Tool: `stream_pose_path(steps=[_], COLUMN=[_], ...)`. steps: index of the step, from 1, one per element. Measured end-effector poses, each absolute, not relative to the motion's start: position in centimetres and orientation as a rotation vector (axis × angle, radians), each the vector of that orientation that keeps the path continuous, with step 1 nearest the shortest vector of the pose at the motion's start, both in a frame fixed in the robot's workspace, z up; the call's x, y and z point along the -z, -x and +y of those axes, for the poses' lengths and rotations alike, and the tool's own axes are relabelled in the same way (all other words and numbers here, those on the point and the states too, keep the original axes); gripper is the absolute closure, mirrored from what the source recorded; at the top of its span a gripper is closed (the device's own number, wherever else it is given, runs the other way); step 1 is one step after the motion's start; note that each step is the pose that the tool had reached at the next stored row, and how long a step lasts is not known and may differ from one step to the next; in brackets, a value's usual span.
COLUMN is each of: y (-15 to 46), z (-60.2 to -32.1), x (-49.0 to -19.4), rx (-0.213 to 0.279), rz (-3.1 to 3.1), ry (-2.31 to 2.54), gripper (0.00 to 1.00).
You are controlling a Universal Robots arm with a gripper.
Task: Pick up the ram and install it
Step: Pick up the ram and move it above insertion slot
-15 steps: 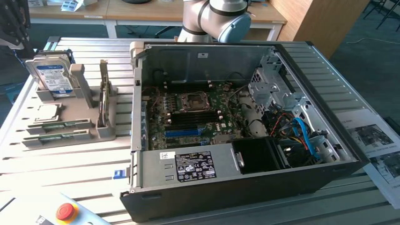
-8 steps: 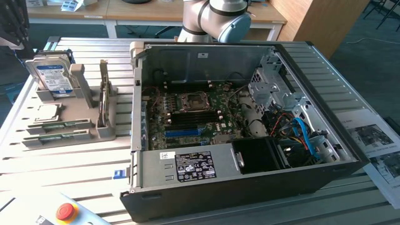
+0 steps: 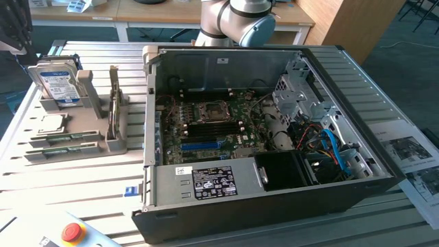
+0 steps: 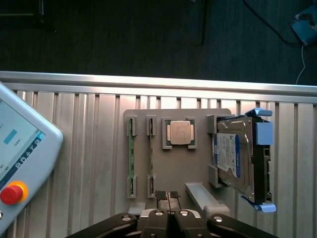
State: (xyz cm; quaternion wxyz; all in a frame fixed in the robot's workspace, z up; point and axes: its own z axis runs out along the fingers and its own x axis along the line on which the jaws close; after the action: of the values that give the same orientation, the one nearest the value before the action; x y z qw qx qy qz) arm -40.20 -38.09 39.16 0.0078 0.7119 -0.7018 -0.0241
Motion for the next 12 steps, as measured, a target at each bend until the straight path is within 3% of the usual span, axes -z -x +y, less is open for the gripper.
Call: stream_pose_path(steps=[12], y=[40.21], z=[-38.09], x=[-38.71], rx=[0.075], rz=[-2.194], ry=[-2.226], gripper=[0.9])
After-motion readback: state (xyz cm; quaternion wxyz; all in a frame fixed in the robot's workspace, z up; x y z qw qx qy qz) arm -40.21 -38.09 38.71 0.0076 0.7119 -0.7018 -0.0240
